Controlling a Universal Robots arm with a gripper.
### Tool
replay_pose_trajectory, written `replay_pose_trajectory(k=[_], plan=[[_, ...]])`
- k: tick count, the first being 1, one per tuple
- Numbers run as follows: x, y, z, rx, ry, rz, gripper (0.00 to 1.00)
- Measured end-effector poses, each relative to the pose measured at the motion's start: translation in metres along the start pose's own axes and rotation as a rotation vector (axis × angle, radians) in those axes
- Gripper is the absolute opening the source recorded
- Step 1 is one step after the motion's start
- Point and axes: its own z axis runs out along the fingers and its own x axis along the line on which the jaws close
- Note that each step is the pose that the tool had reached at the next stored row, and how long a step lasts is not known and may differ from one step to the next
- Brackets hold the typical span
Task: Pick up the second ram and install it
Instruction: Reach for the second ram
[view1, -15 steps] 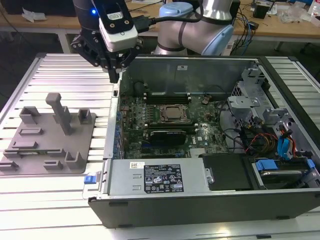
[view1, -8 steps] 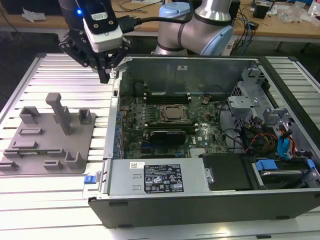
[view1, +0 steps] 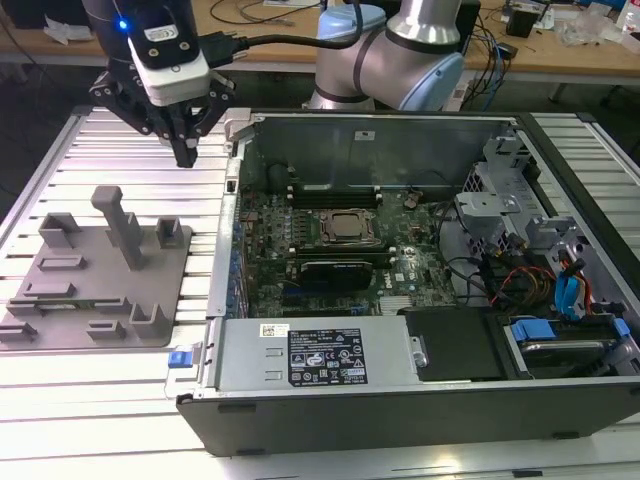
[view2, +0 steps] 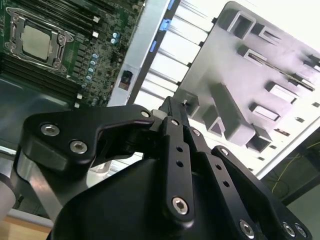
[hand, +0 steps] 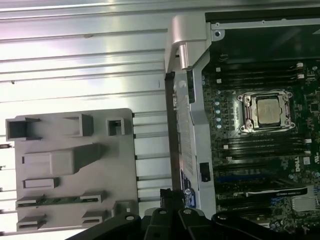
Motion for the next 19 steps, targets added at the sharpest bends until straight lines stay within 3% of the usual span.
replay_pose_trajectory(k=[3,5,13,19], plan=[[0.0131,-0.001,0.0013,-0.0001,-0.0001,0.0,0.08],[0.0174,-0.0014,0.0021,-0.0001,0.0,0.0,0.08],[0.0588,-0.0048,0.0097,-0.0001,0.0,0.0,0.08],[0.0843,-0.0071,0.0167,0.0,-0.0001,0.0,0.08]])
